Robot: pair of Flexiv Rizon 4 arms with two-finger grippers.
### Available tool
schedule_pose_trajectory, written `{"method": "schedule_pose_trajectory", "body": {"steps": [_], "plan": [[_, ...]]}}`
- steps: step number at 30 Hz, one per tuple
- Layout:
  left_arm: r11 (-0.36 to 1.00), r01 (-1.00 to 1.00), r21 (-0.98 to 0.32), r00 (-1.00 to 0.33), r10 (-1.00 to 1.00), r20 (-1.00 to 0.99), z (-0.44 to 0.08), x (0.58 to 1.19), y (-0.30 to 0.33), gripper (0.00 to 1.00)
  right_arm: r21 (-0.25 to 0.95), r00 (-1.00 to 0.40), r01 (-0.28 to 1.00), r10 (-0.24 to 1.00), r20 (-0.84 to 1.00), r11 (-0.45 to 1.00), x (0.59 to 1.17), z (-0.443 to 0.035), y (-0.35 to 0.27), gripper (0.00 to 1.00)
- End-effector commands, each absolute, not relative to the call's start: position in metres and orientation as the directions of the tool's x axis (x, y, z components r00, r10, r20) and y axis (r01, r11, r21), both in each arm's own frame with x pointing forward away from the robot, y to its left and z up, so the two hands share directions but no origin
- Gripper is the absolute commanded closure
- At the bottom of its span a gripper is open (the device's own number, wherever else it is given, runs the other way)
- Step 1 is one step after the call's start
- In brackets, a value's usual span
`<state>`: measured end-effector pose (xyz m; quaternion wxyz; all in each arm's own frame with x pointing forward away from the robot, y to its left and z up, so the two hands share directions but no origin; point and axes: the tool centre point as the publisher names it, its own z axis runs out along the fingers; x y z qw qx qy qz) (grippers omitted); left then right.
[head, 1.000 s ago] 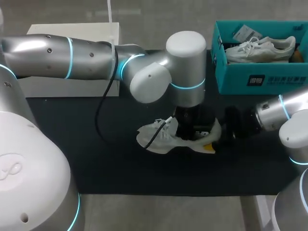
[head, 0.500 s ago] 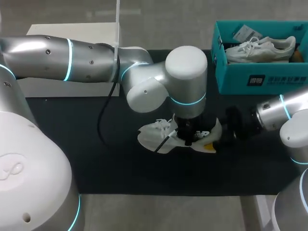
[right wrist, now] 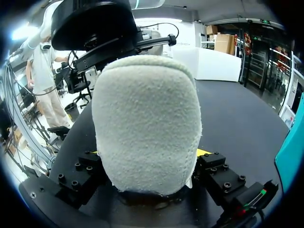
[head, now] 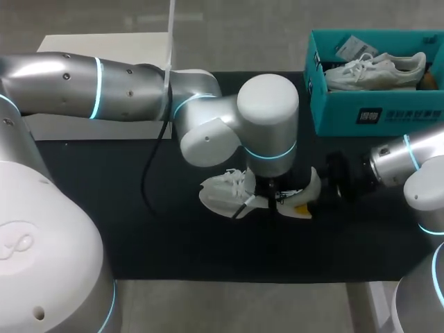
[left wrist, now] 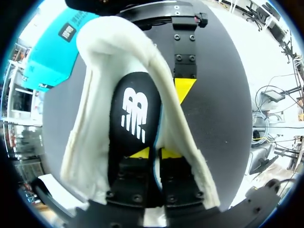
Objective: Take the shoe out of the shoebox, open the shoe tongue, remove and reinsert the insole, then place the shoe into the shoebox
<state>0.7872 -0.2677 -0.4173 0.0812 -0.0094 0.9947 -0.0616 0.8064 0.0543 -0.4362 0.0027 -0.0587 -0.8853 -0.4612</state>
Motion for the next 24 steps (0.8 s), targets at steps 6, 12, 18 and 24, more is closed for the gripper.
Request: {"method": "schedule_pose_trajectory", "body": {"steps": [6, 12, 18, 24], "plan": [[0.973, -0.087, -0.215, -0.982, -0.121, -0.148, -0.426, 0.787, -0.257, 1.0, 0.815, -0.993, 0.108, 0.102, 0.06, 0.569, 0.803, -0.44, 0.06, 1.0], [0.958, -0.121, -0.261, -0.977, -0.161, -0.139, -0.397, 0.782, -0.25, 1.0, 0.815, -0.993, 0.108, 0.102, 0.06, 0.569, 0.803, -0.44, 0.06, 1.0], [0.954, -0.135, -0.269, -0.979, -0.171, -0.112, -0.378, 0.777, -0.251, 1.0, 0.815, -0.993, 0.108, 0.102, 0.06, 0.569, 0.803, -0.44, 0.06, 1.0], [0.924, -0.19, -0.331, -0.968, -0.232, -0.092, -0.367, 0.778, -0.244, 1.0, 0.815, -0.993, 0.108, 0.102, 0.06, 0.569, 0.803, -0.44, 0.06, 1.0]]}}
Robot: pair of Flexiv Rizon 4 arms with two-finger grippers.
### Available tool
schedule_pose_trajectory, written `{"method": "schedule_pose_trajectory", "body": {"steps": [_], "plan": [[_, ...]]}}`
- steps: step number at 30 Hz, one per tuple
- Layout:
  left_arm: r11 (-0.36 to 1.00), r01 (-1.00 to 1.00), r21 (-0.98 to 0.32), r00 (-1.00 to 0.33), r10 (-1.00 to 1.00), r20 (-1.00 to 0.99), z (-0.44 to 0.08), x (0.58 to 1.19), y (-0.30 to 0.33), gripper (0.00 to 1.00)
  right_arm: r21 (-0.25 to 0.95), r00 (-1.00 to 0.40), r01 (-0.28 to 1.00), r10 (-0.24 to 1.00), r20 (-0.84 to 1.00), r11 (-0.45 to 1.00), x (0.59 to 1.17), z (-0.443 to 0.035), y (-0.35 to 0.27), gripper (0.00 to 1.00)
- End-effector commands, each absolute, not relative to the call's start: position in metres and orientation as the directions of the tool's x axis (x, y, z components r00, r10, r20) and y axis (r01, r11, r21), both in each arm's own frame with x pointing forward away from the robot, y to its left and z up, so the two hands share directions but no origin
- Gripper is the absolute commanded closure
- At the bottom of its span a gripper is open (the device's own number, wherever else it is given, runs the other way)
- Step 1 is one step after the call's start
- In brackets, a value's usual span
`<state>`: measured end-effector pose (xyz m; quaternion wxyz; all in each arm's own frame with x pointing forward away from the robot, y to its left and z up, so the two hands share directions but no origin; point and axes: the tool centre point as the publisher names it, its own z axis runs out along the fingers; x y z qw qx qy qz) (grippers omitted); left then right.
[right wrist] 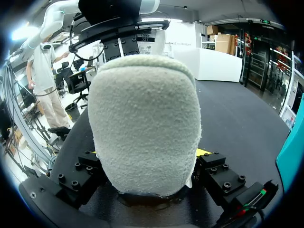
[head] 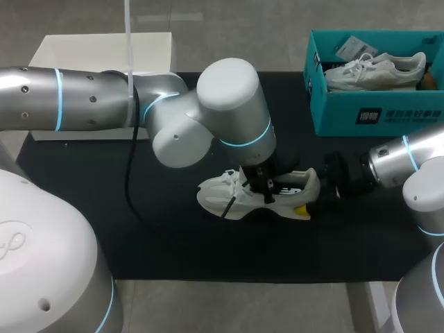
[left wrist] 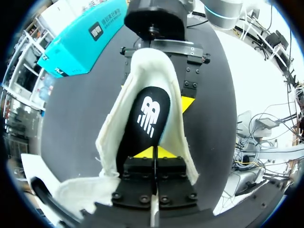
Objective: Take the shoe out of the shoebox, open the shoe tongue, remove and reinsert the insole, then place the shoe into the shoebox
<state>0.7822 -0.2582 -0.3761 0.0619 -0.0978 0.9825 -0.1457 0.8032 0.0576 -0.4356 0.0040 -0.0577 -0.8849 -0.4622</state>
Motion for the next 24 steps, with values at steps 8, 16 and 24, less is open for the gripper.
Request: {"method": "schedule_pose_trajectory", "body": {"steps": [8, 16, 24], "plan": [[0.858, -0.29, -0.424, -0.941, -0.337, -0.039, -0.364, 0.782, -0.228, 1.0, 0.815, -0.993, 0.108, 0.102, 0.06, 0.569, 0.803, -0.44, 0.06, 1.0], [0.809, -0.277, -0.519, -0.941, -0.336, -0.021, -0.348, 0.785, -0.224, 1.0, 0.815, -0.993, 0.108, 0.102, 0.06, 0.569, 0.803, -0.44, 0.06, 1.0], [0.854, -0.141, -0.501, -0.981, -0.19, -0.048, -0.34, 0.792, -0.244, 1.0, 0.815, -0.993, 0.108, 0.102, 0.06, 0.569, 0.803, -0.44, 0.06, 1.0]]}}
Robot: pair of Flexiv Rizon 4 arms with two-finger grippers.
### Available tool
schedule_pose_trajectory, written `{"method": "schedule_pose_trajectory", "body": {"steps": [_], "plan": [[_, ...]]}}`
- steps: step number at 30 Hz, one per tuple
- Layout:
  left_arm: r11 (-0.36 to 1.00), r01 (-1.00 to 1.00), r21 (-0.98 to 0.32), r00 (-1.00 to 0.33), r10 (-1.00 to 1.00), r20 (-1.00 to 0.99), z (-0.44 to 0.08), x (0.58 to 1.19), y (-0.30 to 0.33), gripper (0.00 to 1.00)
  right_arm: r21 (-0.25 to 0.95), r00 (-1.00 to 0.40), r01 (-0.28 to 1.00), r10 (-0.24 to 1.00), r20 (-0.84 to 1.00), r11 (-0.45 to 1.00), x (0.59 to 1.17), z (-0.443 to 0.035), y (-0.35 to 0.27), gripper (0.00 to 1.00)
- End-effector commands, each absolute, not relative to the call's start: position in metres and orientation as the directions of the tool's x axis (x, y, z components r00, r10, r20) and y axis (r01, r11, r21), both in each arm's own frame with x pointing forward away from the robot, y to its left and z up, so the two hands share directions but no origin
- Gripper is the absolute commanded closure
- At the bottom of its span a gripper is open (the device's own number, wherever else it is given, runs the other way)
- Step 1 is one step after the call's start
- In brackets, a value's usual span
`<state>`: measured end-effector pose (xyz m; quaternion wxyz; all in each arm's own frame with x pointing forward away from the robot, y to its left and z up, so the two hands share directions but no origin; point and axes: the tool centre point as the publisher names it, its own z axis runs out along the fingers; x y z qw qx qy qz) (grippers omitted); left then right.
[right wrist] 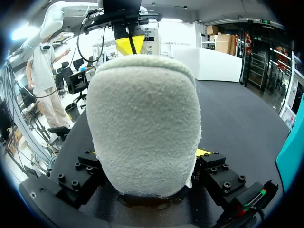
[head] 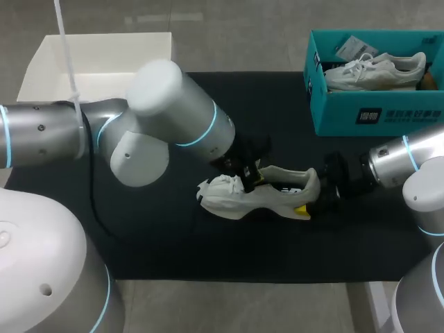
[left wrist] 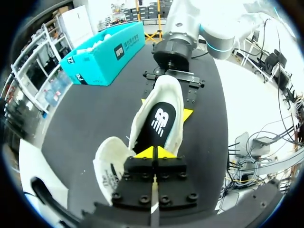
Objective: Take the shoe out of the shoebox, open the shoe tongue, remove and reinsert the insole, then place the shoe into the shoebox
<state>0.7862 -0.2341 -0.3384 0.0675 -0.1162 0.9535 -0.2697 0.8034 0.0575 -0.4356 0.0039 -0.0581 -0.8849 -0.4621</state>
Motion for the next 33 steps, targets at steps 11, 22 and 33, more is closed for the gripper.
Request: {"method": "schedule_pose_trajectory", "body": {"steps": [11, 22, 33], "plan": [[0.95, 0.095, -0.299, -0.995, 0.083, -0.052, -0.364, 0.797, -0.283, 1.0, 0.815, -0.993, 0.108, 0.102, 0.06, 0.569, 0.803, -0.44, 0.06, 1.0], [0.98, 0.169, -0.103, -0.983, 0.16, -0.095, -0.39, 0.798, -0.283, 1.0, 0.815, -0.993, 0.108, 0.102, 0.06, 0.569, 0.803, -0.44, 0.06, 1.0], [0.974, 0.205, -0.095, -0.979, 0.205, -0.011, -0.415, 0.792, -0.267, 1.0, 0.815, -0.993, 0.108, 0.102, 0.06, 0.569, 0.803, -0.44, 0.06, 1.0]]}}
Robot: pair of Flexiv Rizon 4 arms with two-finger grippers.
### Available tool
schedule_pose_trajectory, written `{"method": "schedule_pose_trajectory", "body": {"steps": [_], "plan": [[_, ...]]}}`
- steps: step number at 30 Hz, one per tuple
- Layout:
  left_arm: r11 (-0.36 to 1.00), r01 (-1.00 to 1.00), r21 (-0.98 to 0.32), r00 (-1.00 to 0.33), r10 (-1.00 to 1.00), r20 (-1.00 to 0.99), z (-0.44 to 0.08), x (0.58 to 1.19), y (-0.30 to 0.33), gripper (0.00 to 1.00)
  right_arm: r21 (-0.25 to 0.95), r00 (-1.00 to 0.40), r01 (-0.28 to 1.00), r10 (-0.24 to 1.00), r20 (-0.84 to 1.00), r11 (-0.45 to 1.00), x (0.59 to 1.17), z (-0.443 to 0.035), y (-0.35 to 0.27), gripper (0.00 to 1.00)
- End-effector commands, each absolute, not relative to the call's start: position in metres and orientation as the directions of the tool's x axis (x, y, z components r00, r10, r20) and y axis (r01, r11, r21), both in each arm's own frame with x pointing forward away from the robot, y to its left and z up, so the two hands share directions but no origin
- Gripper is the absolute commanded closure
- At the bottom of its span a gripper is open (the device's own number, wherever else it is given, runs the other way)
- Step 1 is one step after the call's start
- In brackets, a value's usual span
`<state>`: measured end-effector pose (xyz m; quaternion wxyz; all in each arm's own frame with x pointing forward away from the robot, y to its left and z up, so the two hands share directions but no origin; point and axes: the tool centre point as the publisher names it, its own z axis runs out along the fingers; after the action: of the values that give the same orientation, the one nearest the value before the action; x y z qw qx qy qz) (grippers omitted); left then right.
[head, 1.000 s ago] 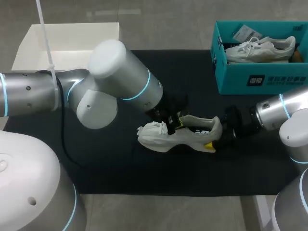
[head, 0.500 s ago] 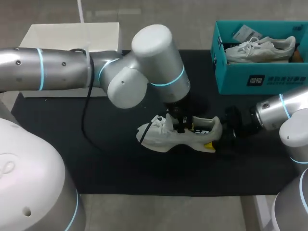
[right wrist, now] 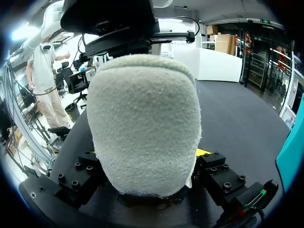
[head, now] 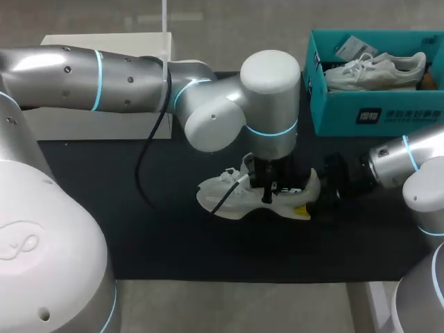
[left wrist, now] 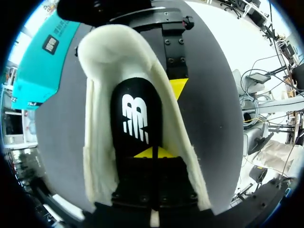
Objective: Take the shoe out of the shoebox, open the shoe tongue, remove and reinsert the insole, then place the shoe into the shoebox
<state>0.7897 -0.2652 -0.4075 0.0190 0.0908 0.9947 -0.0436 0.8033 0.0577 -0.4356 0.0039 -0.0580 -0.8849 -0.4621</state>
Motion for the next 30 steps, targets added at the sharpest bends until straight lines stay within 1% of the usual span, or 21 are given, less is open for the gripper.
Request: {"method": "schedule_pose_trajectory", "body": {"steps": [1, 6, 10, 11, 12, 13, 15, 19, 22, 26, 27, 30], "plan": [[0.97, 0.223, -0.096, -0.974, 0.224, 0.008, -0.416, 0.791, -0.268, 1.0, 0.815, -0.993, 0.108, 0.102, 0.06, 0.569, 0.803, -0.44, 0.06, 1.0], [0.957, 0.28, -0.072, -0.955, 0.285, 0.076, -0.422, 0.782, -0.268, 1.0, 0.815, -0.993, 0.108, 0.102, 0.06, 0.569, 0.803, -0.44, 0.06, 1.0], [0.959, 0.277, -0.06, -0.958, 0.281, 0.064, -0.423, 0.782, -0.267, 1.0, 0.815, -0.993, 0.108, 0.102, 0.06, 0.569, 0.803, -0.44, 0.06, 1.0], [0.96, 0.275, -0.06, -0.959, 0.278, 0.051, -0.423, 0.782, -0.267, 0.98, 0.815, -0.993, 0.108, 0.102, 0.06, 0.569, 0.803, -0.44, 0.06, 1.0], [0.959, 0.274, -0.068, -0.96, 0.277, 0.04, -0.424, 0.782, -0.267, 0.73, 0.815, -0.993, 0.108, 0.102, 0.06, 0.569, 0.803, -0.44, 0.06, 1.0], [0.957, 0.278, -0.078, -0.959, 0.281, 0.031, -0.424, 0.782, -0.267, 0.53, 0.815, -0.993, 0.108, 0.102, 0.06, 0.569, 0.803, -0.44, 0.06, 1.0], [0.957, 0.278, -0.08, -0.959, 0.281, 0.031, -0.423, 0.783, -0.268, 0.45, 0.815, -0.993, 0.108, 0.102, 0.06, 0.569, 0.803, -0.44, 0.06, 1.0], [0.956, 0.285, -0.07, -0.957, 0.288, 0.029, -0.422, 0.782, -0.27, 0.54, 0.815, -0.993, 0.108, 0.102, 0.06, 0.569, 0.803, -0.44, 0.06, 1.0], [0.956, 0.29, -0.051, -0.957, 0.291, 0.018, -0.422, 0.783, -0.271, 0.57, 0.815, -0.993, 0.108, 0.102, 0.06, 0.569, 0.803, -0.44, 0.06, 1.0], [0.954, 0.299, -0.019, -0.954, 0.299, 0.009, -0.434, 0.785, -0.272, 0.57, 0.815, -0.993, 0.108, 0.102, 0.06, 0.569, 0.803, -0.44, 0.06, 1.0], [0.954, 0.298, -0.036, -0.954, 0.298, 0.005, -0.438, 0.785, -0.272, 0.57, 0.815, -0.993, 0.108, 0.102, 0.06, 0.569, 0.803, -0.44, 0.06, 1.0], [0.958, 0.286, -0.028, -0.958, 0.286, -0.027, -0.447, 0.786, -0.271, 0.56, 0.815, -0.993, 0.108, 0.102, 0.06, 0.569, 0.803, -0.44, 0.06, 1.0]]}}
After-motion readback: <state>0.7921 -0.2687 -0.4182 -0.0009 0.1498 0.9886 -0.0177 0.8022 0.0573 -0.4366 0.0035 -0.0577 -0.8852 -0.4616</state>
